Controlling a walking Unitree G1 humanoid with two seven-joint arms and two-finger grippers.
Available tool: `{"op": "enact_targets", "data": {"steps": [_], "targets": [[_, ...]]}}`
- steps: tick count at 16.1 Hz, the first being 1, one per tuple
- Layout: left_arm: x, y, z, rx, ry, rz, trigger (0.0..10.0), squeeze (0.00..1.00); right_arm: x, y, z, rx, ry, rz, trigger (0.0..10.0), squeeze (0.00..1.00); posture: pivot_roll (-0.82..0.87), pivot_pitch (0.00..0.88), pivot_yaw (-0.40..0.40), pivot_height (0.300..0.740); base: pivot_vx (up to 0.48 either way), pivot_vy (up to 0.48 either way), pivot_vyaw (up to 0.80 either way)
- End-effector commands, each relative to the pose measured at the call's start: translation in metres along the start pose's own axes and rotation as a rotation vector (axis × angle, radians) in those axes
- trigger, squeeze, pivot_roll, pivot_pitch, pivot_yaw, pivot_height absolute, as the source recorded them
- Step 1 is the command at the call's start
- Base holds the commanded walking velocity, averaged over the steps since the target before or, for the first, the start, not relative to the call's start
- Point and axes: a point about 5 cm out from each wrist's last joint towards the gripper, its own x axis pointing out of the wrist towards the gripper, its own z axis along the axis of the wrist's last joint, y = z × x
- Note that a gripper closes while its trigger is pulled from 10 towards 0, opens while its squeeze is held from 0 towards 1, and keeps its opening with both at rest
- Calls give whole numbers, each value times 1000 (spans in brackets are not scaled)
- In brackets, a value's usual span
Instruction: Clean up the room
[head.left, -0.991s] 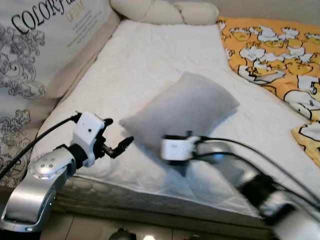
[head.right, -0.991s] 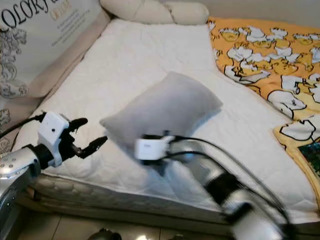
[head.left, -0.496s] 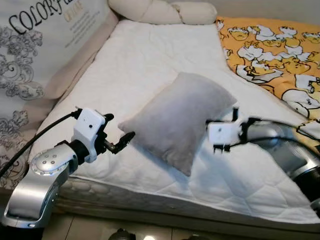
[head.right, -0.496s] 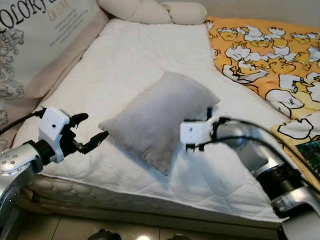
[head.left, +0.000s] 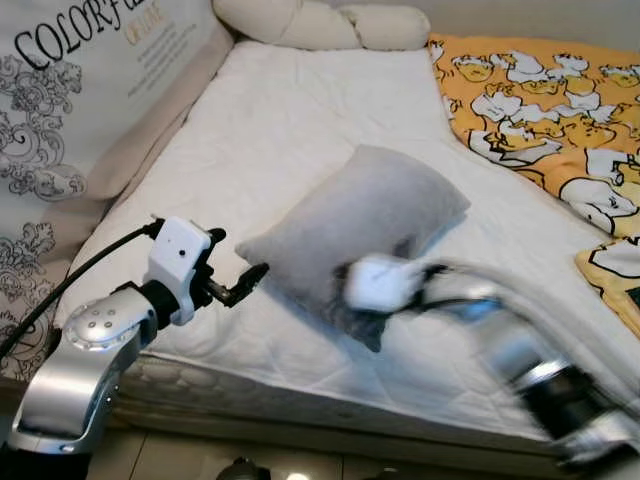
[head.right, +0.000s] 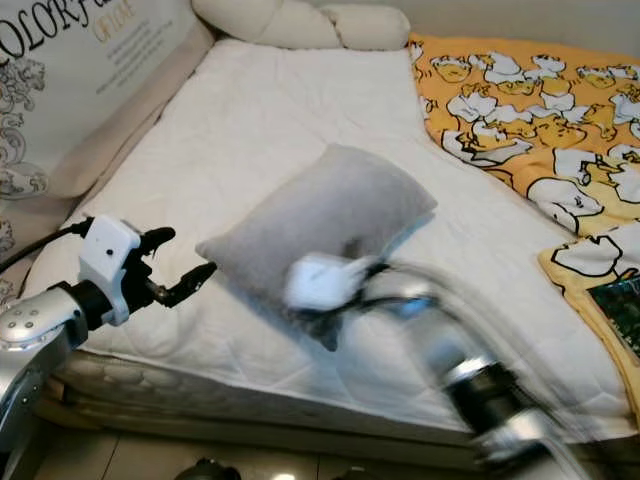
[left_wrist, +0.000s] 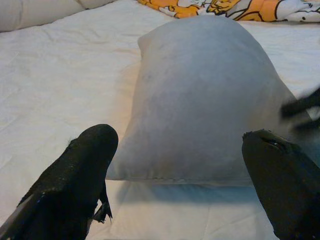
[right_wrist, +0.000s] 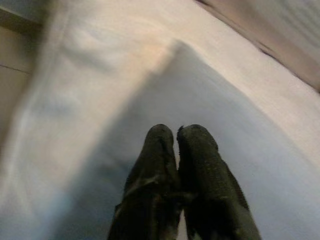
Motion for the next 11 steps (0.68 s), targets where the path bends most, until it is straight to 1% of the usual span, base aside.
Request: {"op": "enact_targets", "data": {"steps": [1, 2, 4, 6, 7, 9, 10, 11], "targets": [[3, 1, 2, 17, 0, -6, 10000, 0, 12, 5, 3, -51, 39, 54, 10000, 1000, -39, 32, 5, 740, 0, 0, 0], [4, 1, 3, 19, -2, -7, 10000, 0, 20, 9, 9, -79, 33, 85, 10000, 1000, -34, 30, 3, 740, 0, 0, 0], [2, 2, 2, 27, 4, -5, 10000, 0, 27, 15, 12, -145, 53, 137, 10000, 1000, -31, 29, 0, 740, 0, 0, 0], [0, 2, 0, 27, 10, -5, 10000, 0, 34, 24, 10, -164, 73, 197, 10000, 1000, -28, 32, -3, 740, 0, 0, 0], [0, 1, 0, 26, 12, -6, 10000, 0, 35, 25, 8, -171, 83, 205, 10000, 1000, -28, 32, -3, 740, 0, 0, 0], [0, 1, -1, 26, 17, -9, 10000, 0, 34, 37, -12, -189, 169, 259, 10000, 1000, -31, 34, -2, 740, 0, 0, 0], [0, 1, -1, 26, 17, -10, 10000, 0, 33, 40, -19, -201, 202, 272, 10000, 1000, -33, 36, -3, 740, 0, 0, 0], [1, 0, -1, 26, 17, -12, 10000, 0, 29, 38, -29, -223, 259, 267, 10000, 1000, -31, 37, -4, 740, 0, 0, 0]]}}
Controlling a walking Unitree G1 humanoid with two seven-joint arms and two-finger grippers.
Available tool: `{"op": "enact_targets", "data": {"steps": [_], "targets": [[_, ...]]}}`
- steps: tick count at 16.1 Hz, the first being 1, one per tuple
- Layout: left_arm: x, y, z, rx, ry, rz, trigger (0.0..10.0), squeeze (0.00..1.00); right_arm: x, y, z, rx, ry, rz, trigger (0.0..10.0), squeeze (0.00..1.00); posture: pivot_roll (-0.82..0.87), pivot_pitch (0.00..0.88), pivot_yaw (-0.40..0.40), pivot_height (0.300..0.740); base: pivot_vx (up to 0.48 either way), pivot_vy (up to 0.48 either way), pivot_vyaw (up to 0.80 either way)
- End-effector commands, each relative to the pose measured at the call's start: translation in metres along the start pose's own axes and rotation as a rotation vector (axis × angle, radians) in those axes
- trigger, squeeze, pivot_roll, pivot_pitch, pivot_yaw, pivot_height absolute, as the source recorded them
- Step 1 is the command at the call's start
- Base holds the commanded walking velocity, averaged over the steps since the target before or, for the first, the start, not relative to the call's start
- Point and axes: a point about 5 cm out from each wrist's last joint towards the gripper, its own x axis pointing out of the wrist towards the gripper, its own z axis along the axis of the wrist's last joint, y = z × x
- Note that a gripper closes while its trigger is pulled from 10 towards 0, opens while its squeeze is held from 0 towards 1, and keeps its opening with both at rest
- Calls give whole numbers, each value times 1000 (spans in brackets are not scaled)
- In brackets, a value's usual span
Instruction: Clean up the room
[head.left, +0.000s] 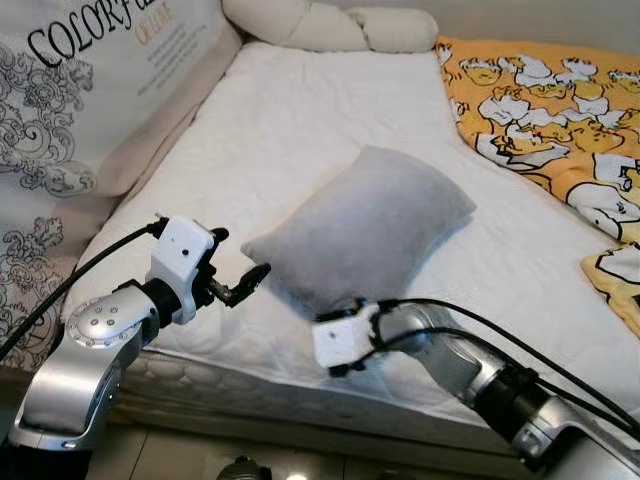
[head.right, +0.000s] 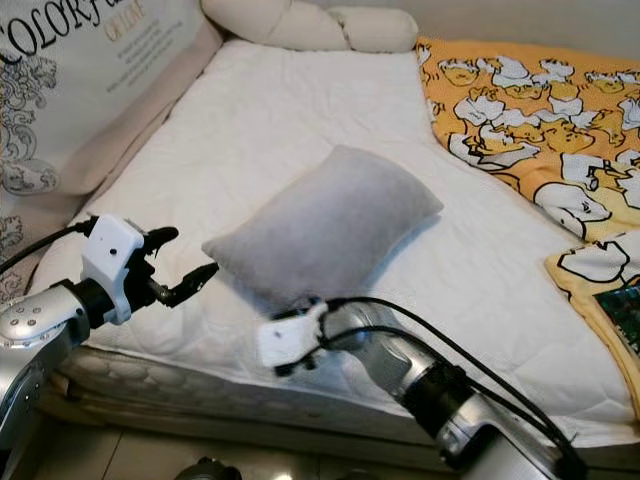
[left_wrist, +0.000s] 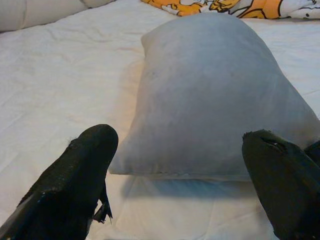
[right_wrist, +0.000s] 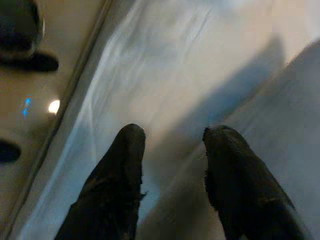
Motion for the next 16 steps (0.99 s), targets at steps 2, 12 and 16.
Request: {"op": "enact_targets", "data": {"steps": [2, 12, 16], "targets": [[0, -1, -1, 13, 11, -8, 10000, 0, -5, -3, -17, -15, 91, -12, 10000, 0, -34, 38, -1, 740, 0, 0, 0], [1, -3, -2, 11, 4, -13, 10000, 0, -92, -4, -99, 93, 393, -29, 10000, 0, -46, 20, -10, 740, 0, 0, 0], [1, -4, -3, 6, 1, -15, 10000, 0, -102, 0, -79, 273, 208, -37, 10000, 0, -49, 11, -10, 740, 0, 0, 0]]}}
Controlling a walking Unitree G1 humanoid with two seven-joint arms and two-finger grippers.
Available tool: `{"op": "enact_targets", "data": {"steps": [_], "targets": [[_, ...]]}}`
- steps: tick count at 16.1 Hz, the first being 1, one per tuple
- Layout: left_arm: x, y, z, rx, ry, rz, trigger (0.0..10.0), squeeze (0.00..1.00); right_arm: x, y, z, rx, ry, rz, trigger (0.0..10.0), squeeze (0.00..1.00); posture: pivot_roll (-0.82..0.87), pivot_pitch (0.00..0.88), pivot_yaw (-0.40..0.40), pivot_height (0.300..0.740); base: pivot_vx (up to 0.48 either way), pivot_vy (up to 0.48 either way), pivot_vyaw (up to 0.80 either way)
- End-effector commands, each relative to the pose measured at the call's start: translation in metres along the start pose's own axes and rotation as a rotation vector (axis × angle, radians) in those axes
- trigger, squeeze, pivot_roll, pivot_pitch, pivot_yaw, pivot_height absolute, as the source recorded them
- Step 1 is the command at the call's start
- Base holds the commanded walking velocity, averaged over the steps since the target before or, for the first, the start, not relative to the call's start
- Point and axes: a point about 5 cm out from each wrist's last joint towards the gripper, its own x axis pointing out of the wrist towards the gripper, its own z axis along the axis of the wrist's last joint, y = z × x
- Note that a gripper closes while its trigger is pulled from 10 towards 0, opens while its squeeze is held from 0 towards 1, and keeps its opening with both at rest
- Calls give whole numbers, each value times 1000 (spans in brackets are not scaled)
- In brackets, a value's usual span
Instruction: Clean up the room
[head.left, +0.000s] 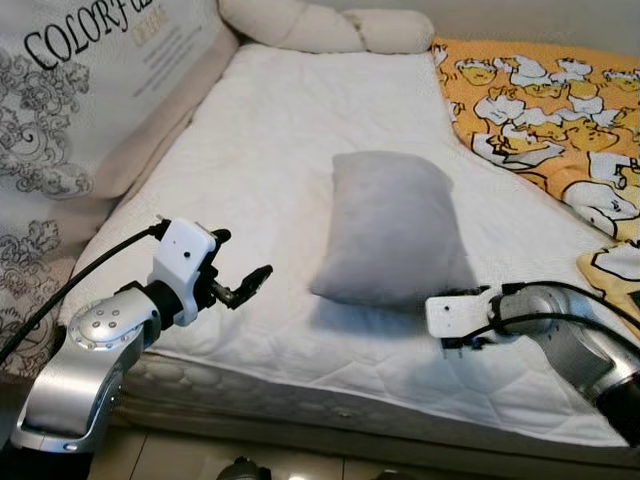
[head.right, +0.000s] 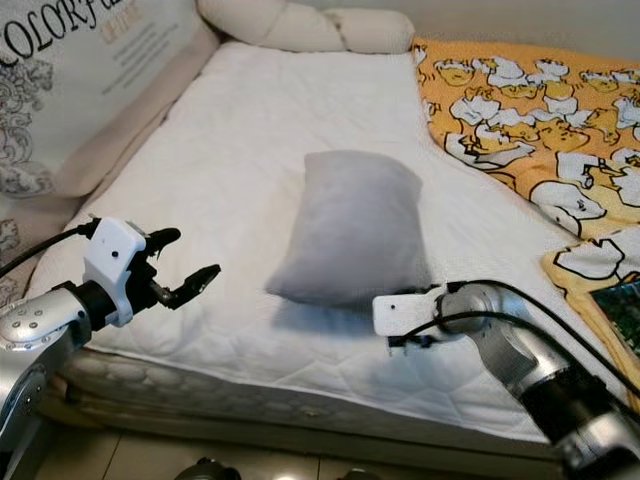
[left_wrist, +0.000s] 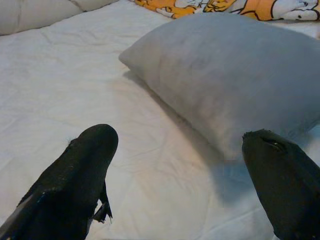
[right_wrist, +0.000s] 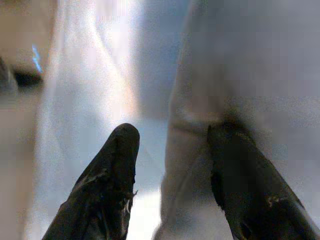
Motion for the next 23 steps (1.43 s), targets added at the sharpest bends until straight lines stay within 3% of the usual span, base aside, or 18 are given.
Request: {"op": "enact_targets", "data": {"steps": [1, 2, 3, 4, 5, 6, 7, 9, 12, 13, 14, 15, 16, 19, 23], "targets": [[1, -1, -1, 1, 8, -4, 10000, 0, -7, -5, 12, 48, -81, -8, 10000, 0, -49, 9, -9, 740, 0, 0, 0], [1, -1, -1, -3, 7, -1, 10000, 0, -10, -3, 18, 80, -124, 1, 10000, 0, -49, 8, -9, 740, 0, 0, 0], [2, -1, 0, -21, -6, -8, 10000, 275, -17, -1, 23, 116, -171, 26, 10000, 0, -49, 7, -6, 740, 0, 0, 0], [4, 2, 0, -43, -20, 4, 10000, 1000, -26, -2, 26, 146, -211, 44, 10000, 482, -51, 5, -3, 740, 0, 0, 0], [6, 3, 1, -58, -29, 14, 10000, 1000, -33, -2, 28, 165, -238, 57, 10000, 788, -51, 5, -3, 740, 0, 0, 0], [13, 9, 3, -101, -52, 62, 10000, 1000, -52, -21, 28, 276, -308, -41, 10000, 1000, -54, 7, 0, 740, 0, 0, 0], [16, 10, 4, -116, -65, 69, 10000, 1000, -56, -29, 27, 322, -339, -85, 10000, 1000, -57, 7, 1, 740, 0, 0, 0], [40, 11, 9, -196, -105, 72, 10000, 1000, -60, -54, 11, 568, -410, -335, 10000, 1000, -59, 12, 0, 740, 0, 0, 0], [59, 15, 12, -222, -102, 109, 10000, 1000, -51, -60, -1, 708, -380, -497, 10000, 1000, -67, 20, 13, 740, 0, 0, 0], [68, 19, 17, -232, -124, 170, 10000, 1000, -43, -59, -8, 827, -358, -638, 10000, 1000, -73, 24, 26, 740, 0, 0, 0], [71, 20, 20, -212, -133, 219, 10000, 878, -36, -55, -7, 888, -377, -688, 10000, 1000, -77, 30, 37, 740, 0, 0, 0], [70, 20, 21, -194, -142, 240, 10000, 0, -32, -50, -4, 927, -408, -689, 10000, 310, -75, 39, 44, 740, 0, 0, 0], [68, 20, 20, -164, -159, 313, 10000, 0, -24, -40, 3, 990, -430, -744, 10000, 0, -74, 42, 46, 740, 0, 0, 0], [58, 10, 14, -172, -197, 376, 10000, 0, -11, -23, 19, 1092, -473, -751, 10000, 0, -69, 50, 38, 740, 0, -160, -465], [33, 5, 1, -187, -187, 461, 10000, 0, -12, -16, 22, 1081, -435, -830, 10000, 0, -52, 56, 24, 740, 0, -190, -392]]}}
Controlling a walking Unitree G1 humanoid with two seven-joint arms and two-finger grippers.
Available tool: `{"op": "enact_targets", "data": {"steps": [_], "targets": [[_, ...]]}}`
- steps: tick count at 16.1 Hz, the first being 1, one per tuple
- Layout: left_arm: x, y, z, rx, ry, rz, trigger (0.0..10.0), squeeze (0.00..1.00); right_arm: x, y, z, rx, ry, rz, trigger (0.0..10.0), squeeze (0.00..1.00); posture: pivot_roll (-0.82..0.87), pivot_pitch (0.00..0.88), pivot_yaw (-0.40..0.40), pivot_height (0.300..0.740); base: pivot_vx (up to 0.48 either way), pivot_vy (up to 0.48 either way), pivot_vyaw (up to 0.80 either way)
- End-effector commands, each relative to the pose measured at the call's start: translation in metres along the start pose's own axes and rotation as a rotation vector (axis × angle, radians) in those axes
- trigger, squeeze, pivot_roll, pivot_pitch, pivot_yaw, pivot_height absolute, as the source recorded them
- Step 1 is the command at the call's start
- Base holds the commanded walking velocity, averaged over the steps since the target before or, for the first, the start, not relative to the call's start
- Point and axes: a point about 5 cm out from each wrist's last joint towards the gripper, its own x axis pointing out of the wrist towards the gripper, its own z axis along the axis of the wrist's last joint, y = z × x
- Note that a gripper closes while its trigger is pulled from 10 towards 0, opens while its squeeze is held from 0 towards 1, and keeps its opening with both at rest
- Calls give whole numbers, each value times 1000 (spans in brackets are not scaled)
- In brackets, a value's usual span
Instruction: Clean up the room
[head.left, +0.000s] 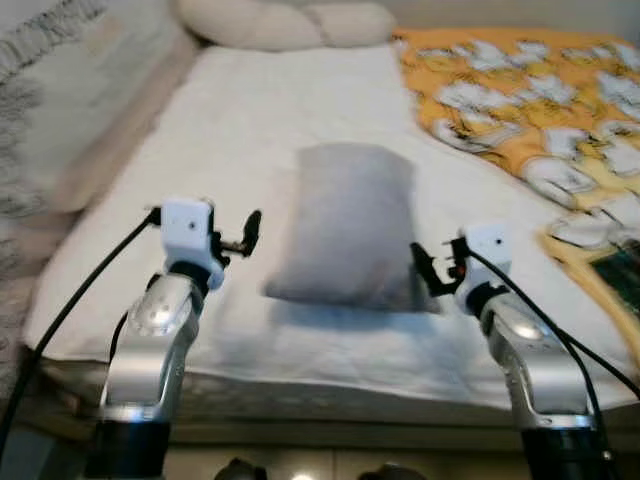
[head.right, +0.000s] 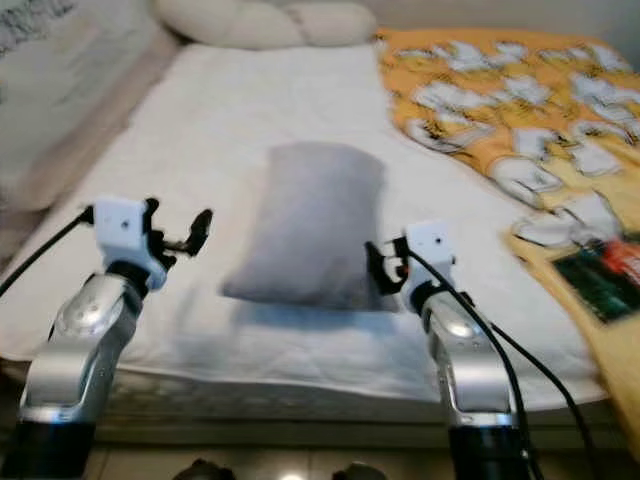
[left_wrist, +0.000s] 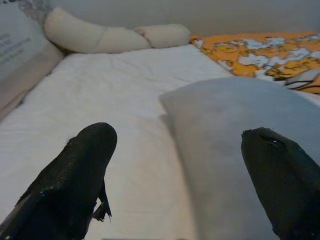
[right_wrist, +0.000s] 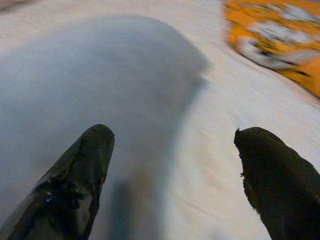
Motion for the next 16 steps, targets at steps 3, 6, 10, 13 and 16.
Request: {"op": "enact_targets", "data": {"steps": [3, 6, 10, 13, 16], "targets": [[-13, 7, 3, 12, 4, 70, 10000, 0, -4, 3, 6, -30, -18, -13, 10000, 0, -46, 58, 22, 740, 0, 0, 0], [-17, 5, 2, 40, 1, 80, 10000, 0, -6, 8, 6, -34, -22, -5, 10000, 0, -41, 59, 19, 740, 0, 0, 0], [-18, 4, 8, 32, -8, 77, 10000, 0, -8, 20, 6, -59, -52, 30, 10000, 0, -39, 57, 20, 740, 133, 0, 0], [-19, 5, 8, 37, -4, 71, 10000, 0, -9, 25, 5, -12, -39, 68, 10000, 0, -39, 58, 22, 740, 306, 0, -454], [-20, 5, 9, 38, 0, 67, 10000, 0, -10, 25, 5, -40, -42, 75, 10000, 0, -38, 59, 23, 740, 309, 0, -219]]}}
